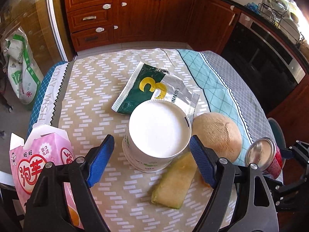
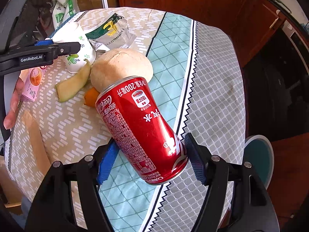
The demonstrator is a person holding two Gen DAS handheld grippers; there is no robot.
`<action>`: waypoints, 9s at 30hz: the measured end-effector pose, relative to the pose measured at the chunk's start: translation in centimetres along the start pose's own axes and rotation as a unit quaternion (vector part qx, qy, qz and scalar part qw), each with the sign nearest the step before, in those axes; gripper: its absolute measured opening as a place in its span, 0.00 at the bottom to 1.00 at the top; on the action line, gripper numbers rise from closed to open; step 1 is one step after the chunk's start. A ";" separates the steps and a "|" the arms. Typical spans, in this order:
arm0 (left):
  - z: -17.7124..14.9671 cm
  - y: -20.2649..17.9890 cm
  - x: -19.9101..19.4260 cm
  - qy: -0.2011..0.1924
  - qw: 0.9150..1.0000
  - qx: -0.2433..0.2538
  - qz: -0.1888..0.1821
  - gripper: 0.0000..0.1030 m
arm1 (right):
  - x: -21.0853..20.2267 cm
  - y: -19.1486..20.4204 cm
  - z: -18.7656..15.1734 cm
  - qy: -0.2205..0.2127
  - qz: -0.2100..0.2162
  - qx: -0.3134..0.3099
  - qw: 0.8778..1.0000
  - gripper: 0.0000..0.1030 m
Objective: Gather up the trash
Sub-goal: 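Grasp the red can with the right tool while the left tool grasps the white paper cup, then carry can and cup over the trash bin and open both tools to drop them, then move both tools back over the table toward the pink box and coconut shell, then close the left tool on the edge of the pink snack box and lift it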
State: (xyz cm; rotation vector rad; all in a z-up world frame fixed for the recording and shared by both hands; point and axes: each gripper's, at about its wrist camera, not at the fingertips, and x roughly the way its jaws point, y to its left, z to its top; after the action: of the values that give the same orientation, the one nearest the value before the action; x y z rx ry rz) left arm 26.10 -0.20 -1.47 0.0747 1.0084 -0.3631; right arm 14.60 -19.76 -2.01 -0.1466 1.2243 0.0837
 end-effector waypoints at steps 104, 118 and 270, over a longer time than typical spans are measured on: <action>-4.3 -41.5 4.2 0.077 0.928 0.280 -0.233 0.52 | 2.3 -31.6 -20.1 0.011 -0.077 0.315 0.946 0.84; -5.6 -45.5 7.0 0.100 0.918 0.310 -0.225 0.65 | 0.5 -31.9 -22.2 0.017 -0.103 0.314 0.944 0.88; -5.0 2.3 -6.9 0.012 0.999 0.051 -0.009 0.47 | 0.6 3.4 -0.4 -0.032 0.021 0.008 0.999 0.79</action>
State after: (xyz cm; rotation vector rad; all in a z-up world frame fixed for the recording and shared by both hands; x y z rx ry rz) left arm 19.47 4.93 1.41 0.1620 1.0146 -0.4313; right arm 13.97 -16.45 -2.88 -0.1032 1.1634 0.1145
